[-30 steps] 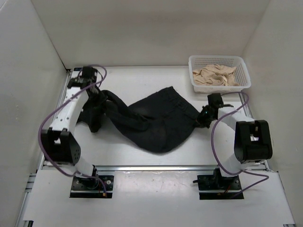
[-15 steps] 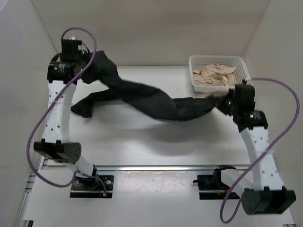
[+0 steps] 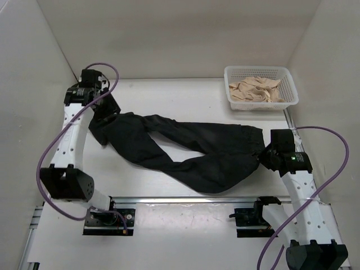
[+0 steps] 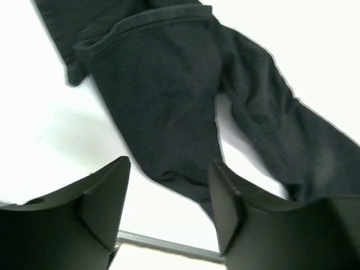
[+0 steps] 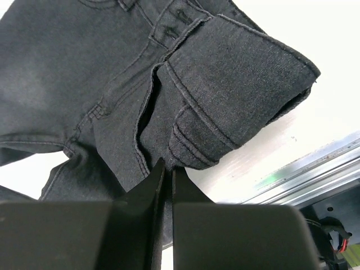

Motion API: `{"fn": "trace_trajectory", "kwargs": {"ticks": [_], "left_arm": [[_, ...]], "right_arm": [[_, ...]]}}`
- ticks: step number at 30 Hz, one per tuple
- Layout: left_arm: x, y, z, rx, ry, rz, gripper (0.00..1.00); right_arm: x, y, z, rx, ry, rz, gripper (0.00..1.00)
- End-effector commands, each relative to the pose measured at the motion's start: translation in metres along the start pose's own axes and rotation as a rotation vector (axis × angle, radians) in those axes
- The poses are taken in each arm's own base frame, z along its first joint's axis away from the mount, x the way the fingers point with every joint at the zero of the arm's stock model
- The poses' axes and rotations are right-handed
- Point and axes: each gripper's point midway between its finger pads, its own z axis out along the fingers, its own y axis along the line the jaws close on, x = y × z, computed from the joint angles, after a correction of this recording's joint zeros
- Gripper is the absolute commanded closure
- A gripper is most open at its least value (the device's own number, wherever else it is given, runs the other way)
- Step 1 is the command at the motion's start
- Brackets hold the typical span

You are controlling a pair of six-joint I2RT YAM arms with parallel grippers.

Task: Fold and stack the trousers
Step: Flatten the trousers out

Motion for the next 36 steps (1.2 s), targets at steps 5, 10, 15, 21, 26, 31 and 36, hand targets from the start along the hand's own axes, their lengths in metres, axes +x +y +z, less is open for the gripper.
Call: {"fn": "trace_trajectory", "kwargs": {"ticks": [5,10,15,21,26,31,36], "left_arm": [[0.063,0.059,0.004,-0.027,0.072,-0.151,0.28],[0.130,0.068,0.035,0.006,0.222,-0.231,0.10],[0.141,0.074,0.048,-0.018,0.245,-0.263,0.09],[0.151,0.077,0.064,-0.037,0.296,-0.266,0.04],[0.154,0.086,0.074,-0.102,0.296,-0.292,0.00],[0.120,0.092,0.080,-0.146,0.195,-0.315,0.18],[0.086,0.091,0.107,-0.196,0.196,-0.328,0.07]], "right_arm": [[-0.019,-0.005,-0.022,0.007,-0.087,0.005,1.00],[-0.016,-0.001,-0.024,-0.019,-0.075,0.005,1.00],[-0.016,0.002,-0.025,-0.027,-0.068,0.005,1.00],[-0.014,0.004,-0.026,-0.042,-0.055,-0.005,1.00],[-0.011,0.010,-0.024,-0.076,-0.038,-0.005,1.00],[-0.010,0.015,-0.023,-0.091,-0.027,-0.005,1.00],[-0.012,0.019,-0.022,-0.097,-0.021,-0.015,1.00]]}}
